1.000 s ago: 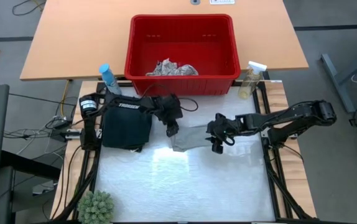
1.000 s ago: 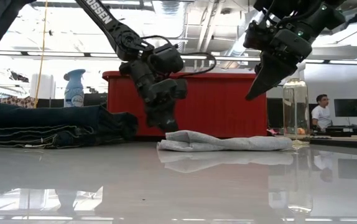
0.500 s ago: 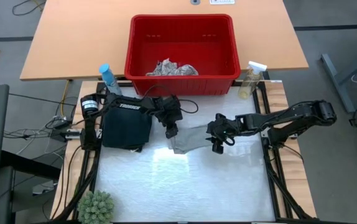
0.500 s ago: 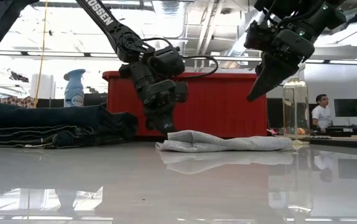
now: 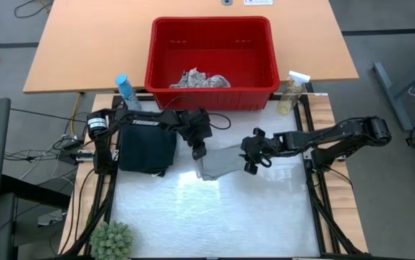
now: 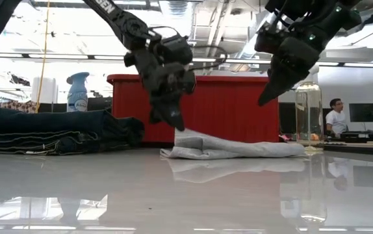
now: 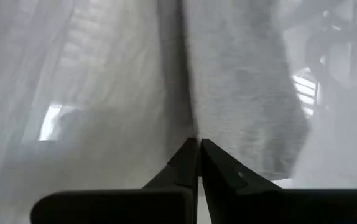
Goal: Fold Laundry from Bin
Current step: Fold the gray shorts
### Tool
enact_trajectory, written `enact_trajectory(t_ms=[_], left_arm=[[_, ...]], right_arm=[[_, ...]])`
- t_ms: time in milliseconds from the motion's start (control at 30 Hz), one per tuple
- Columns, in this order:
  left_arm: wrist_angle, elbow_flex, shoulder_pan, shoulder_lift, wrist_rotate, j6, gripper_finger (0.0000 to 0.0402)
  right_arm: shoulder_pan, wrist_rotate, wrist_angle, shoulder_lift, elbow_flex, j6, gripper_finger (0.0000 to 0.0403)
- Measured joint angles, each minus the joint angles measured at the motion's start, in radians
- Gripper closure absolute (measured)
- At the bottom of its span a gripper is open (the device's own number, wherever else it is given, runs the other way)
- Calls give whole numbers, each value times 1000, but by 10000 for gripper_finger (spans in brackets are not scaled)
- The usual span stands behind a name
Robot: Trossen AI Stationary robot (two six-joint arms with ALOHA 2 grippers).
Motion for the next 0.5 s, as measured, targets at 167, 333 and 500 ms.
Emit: enact_trajectory(t_ms=[167, 333, 500], left_arm=[[-45, 32, -33, -35, -52, 1, 401], [-66, 33, -73, -36, -85, -7, 401], [-66, 32, -108, -36, -160, 4, 401]], right_arm=[[-54, 38, -1, 0, 0, 19, 264], [-160, 13, -27, 0, 0, 23, 355], [-296, -138, -12, 5, 0, -55, 386]])
